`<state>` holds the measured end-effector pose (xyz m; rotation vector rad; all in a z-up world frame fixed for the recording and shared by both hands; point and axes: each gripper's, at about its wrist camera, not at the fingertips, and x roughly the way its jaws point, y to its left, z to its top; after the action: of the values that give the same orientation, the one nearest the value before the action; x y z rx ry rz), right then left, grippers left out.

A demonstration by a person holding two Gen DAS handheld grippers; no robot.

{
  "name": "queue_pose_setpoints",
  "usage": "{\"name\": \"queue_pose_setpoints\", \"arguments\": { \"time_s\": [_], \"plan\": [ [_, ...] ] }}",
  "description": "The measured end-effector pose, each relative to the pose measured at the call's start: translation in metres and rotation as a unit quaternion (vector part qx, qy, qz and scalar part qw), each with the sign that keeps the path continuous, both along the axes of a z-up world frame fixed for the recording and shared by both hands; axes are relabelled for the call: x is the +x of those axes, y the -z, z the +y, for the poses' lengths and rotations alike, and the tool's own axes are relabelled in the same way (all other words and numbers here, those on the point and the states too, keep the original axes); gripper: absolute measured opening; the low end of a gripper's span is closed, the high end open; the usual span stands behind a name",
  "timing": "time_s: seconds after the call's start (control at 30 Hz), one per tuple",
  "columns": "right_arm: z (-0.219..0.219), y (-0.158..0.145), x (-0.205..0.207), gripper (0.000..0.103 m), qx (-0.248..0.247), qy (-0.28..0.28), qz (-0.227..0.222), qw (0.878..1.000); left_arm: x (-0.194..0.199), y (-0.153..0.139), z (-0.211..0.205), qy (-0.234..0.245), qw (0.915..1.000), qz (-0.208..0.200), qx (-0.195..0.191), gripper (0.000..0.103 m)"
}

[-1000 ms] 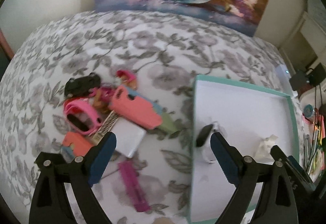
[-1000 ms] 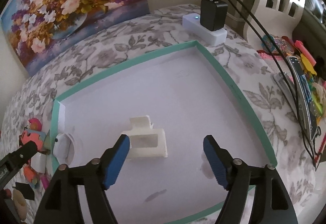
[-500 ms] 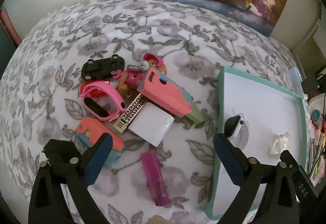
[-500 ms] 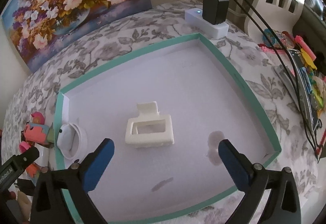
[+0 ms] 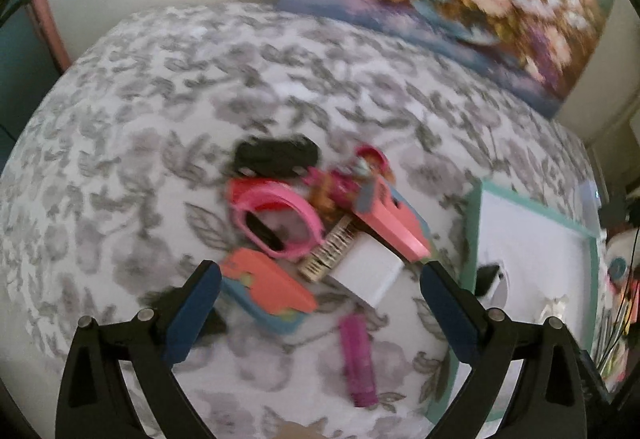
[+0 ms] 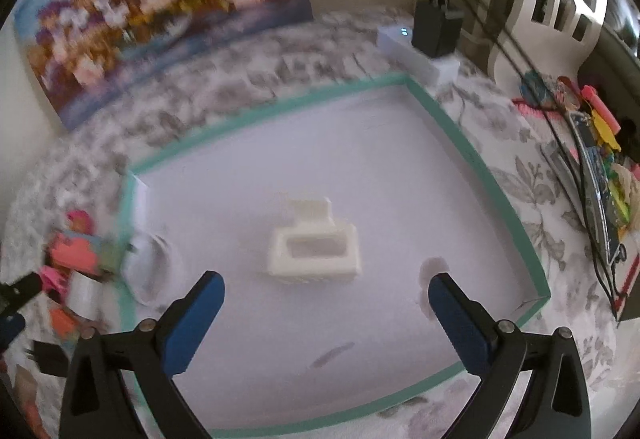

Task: Organize rigid objects
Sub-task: 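Move the left tool to the black charger and grasp it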

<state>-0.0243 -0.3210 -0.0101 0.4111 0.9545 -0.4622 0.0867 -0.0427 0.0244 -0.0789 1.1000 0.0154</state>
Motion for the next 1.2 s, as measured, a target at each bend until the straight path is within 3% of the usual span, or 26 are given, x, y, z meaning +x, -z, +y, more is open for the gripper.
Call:
{"name": "queue_pose_setpoints", "arguments": {
  "time_s": [0.2,0.57,0.83,1.07,1.2],
  "plan": [
    [0.027,-0.034,0.002,0.103,-0.01,-0.021,-0.052,0.998,-0.005,-0.036,0.04,-0.035,0.9976,-0.059,0.014,0.1],
    [0.102,-0.055,0.025,0.103,-0.007,-0.113,-0.073,0.991,-0.01,-0.053,0.121,-0.106,0.992,-0.068,0.009,0.1],
    [0.16,-0.047,0.046,0.103,0.002,-0.184,-0.054,0.981,-0.016,-0.044,0.144,-0.12,0.9918,-0.04,0.014,0.1],
    [0.192,-0.02,0.055,0.103,0.023,-0.233,-0.011,0.972,-0.02,-0.023,0.144,-0.123,0.9922,-0.002,-0.023,0.1],
    [0.201,-0.002,0.057,0.103,0.02,-0.252,0.015,0.967,-0.02,-0.01,0.133,-0.108,0.9937,0.023,-0.02,0.1]
  ]
}}
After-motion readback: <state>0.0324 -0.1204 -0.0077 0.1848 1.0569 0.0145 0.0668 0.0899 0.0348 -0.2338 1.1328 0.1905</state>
